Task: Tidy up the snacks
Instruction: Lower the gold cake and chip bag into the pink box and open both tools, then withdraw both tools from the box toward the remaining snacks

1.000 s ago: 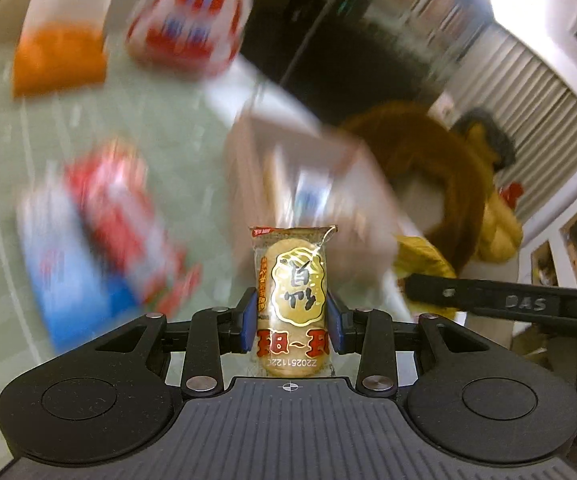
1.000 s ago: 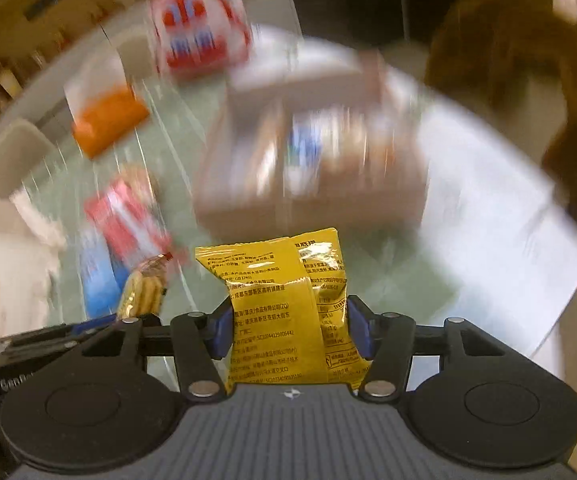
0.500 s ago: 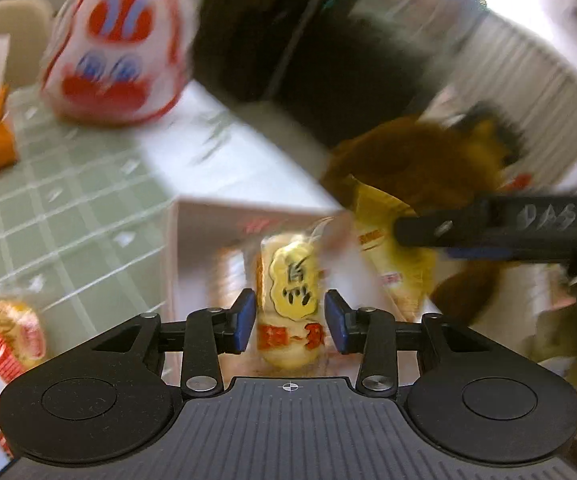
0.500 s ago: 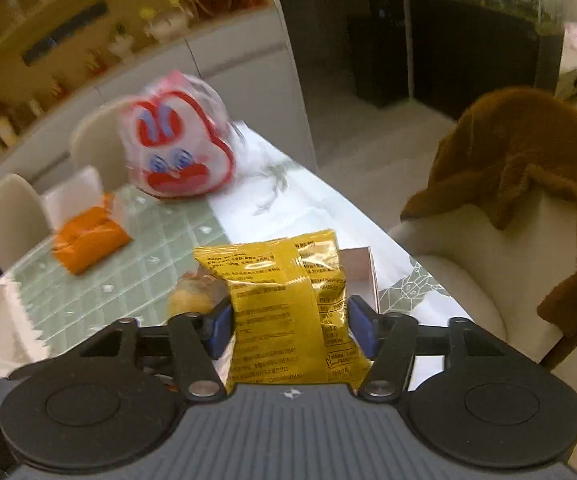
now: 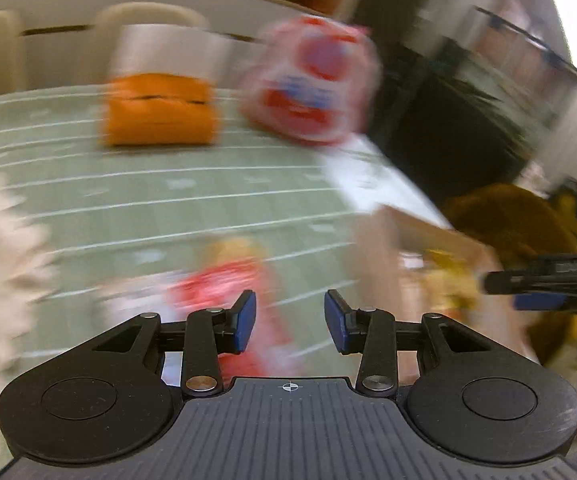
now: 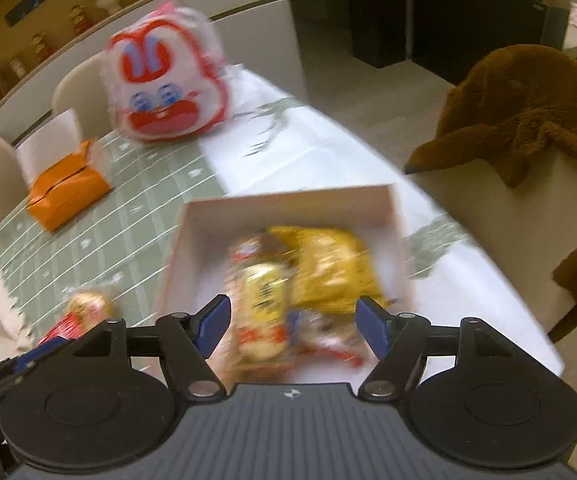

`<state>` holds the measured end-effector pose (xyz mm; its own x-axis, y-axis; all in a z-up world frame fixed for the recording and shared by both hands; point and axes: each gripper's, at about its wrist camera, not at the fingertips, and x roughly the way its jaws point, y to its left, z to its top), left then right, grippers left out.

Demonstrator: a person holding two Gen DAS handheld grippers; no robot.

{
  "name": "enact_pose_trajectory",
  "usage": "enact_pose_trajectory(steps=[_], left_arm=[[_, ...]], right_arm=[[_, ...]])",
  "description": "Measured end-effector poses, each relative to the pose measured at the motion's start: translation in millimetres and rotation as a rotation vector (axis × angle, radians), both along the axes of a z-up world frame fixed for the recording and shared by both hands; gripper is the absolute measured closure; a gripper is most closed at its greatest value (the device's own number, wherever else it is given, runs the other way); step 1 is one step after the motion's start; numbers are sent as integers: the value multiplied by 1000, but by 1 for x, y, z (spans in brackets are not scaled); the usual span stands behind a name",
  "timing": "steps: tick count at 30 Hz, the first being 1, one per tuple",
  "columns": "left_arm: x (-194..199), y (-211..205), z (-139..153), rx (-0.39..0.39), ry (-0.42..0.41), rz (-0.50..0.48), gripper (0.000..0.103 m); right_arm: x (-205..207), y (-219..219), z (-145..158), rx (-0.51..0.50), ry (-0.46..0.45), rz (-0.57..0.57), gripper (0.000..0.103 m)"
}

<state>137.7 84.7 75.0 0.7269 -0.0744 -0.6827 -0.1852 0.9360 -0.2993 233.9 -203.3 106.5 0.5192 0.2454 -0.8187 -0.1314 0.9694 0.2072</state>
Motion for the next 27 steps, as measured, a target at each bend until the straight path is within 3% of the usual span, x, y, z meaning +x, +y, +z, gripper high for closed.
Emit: enact_pose_trajectory(steps=[2,6,13,17,21,23,27], left_arm=[[-16,18,-9,11,53,43,60],[-39,51,-32,-39,147,79,60],[-79,82,-35,-80,173,33,60],[-84,87,-40,-101,175,8,60],[-90,91,-43,-131,163,-4,60],[-92,91,-43,-147,157,-7,60],[-94,88,-43,-160,150,-25,60]], right_arm=[[-12,27,0,10,-6,37,33],[-31,90,-8,24,12,112,33],[-42,180,-42,-13,73,189,29],[-37,198,-60,-44,82,151,23],[-37,183,-71,15,151,99,20],[-44,174,-73,32,175,79,23],[-68,157,-73,23,193,79,51]])
